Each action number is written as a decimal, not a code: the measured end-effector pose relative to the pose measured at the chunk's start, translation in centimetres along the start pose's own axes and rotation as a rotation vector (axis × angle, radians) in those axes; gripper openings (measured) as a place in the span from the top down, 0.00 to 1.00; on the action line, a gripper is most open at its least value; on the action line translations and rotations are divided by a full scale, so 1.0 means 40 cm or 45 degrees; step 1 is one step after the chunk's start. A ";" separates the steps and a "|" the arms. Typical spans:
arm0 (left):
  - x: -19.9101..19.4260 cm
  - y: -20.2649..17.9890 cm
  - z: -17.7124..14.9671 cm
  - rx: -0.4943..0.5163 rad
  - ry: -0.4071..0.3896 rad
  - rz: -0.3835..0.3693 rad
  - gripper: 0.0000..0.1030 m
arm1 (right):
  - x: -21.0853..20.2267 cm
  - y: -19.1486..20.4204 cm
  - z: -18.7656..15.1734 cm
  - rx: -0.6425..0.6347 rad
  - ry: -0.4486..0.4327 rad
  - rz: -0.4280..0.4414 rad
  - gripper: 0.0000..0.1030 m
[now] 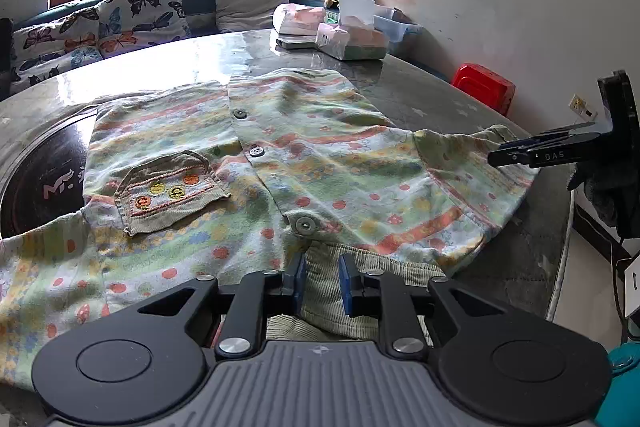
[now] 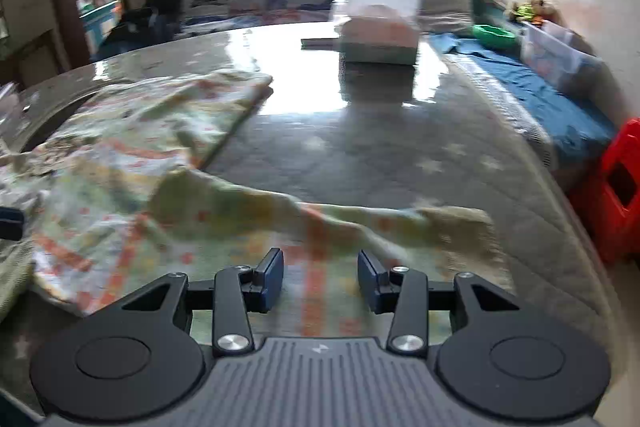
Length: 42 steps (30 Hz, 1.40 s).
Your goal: Fold clothes
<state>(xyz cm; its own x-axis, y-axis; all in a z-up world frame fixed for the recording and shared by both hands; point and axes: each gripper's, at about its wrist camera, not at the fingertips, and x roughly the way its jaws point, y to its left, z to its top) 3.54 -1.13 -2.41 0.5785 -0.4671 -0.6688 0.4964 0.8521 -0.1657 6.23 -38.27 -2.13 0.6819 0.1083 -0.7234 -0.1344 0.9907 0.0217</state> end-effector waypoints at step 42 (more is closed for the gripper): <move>-0.021 0.009 0.008 -0.072 -0.032 0.057 0.55 | -0.057 -0.131 -0.084 0.293 -0.122 -0.277 0.49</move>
<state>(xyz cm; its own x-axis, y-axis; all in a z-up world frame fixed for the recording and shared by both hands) 3.45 -0.53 -1.66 0.6158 -0.4330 -0.6582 0.4327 0.8840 -0.1767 2.95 -43.98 -2.92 0.7430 -0.1116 -0.6599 0.1805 0.9829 0.0370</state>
